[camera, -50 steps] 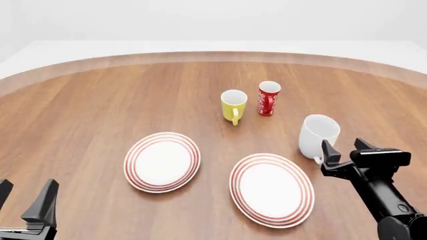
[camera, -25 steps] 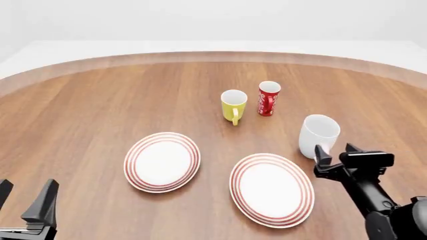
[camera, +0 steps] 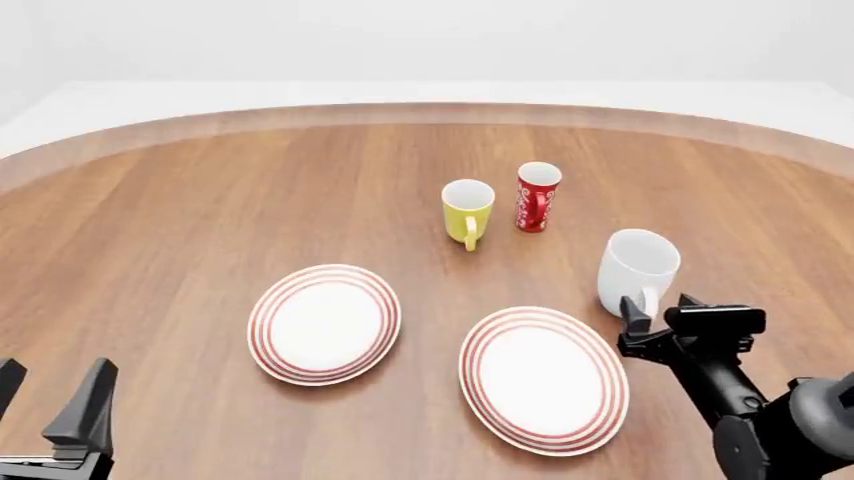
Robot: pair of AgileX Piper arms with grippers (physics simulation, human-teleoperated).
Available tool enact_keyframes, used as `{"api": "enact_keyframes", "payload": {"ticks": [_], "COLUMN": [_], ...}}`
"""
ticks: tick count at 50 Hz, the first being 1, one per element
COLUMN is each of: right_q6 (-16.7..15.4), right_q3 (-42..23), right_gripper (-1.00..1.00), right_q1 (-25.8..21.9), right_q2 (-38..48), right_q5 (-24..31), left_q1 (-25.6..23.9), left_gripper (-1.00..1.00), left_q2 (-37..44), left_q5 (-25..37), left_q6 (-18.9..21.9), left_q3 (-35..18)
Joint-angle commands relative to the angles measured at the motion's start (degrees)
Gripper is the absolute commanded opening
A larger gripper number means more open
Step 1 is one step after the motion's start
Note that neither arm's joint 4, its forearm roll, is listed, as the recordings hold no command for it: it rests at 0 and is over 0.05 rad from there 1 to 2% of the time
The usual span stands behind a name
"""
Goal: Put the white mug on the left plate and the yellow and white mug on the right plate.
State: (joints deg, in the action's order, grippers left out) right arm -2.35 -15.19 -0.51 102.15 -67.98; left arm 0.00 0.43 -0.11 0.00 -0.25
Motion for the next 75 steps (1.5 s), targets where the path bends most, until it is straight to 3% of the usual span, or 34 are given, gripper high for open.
{"api": "enact_keyframes", "payload": {"ticks": [1, 15, 16, 28, 51, 75], "right_q6": [0.71, 1.10, 1.24, 1.48, 0.36, -3.60], "right_q3": [-1.29, -2.30, -2.52, -1.91, 2.02, 3.81], "right_gripper": [1.00, 1.00, -1.00, -1.00, -1.00, -1.00], "right_q1": [0.41, 0.44, 0.60, 0.38, -2.20, -12.23], "right_q2": [3.91, 6.75, 7.16, 6.03, -9.56, -29.64], "right_q5": [-1.28, -1.51, -1.46, -1.45, 3.77, 15.44], "left_q1": [0.00, 0.00, 0.00, 0.00, 0.00, 0.00], "left_gripper": [1.00, 1.00, 1.00, 1.00, 1.00, 1.00], "left_q2": [0.00, 0.00, 0.00, 0.00, 0.00, 0.00], "left_q5": [0.00, 0.00, 0.00, 0.00, 0.00, 0.00], "left_q6": [0.00, 0.00, 0.00, 0.00, 0.00, 0.00], "left_q3": [0.00, 0.00, 0.00, 0.00, 0.00, 0.00]}}
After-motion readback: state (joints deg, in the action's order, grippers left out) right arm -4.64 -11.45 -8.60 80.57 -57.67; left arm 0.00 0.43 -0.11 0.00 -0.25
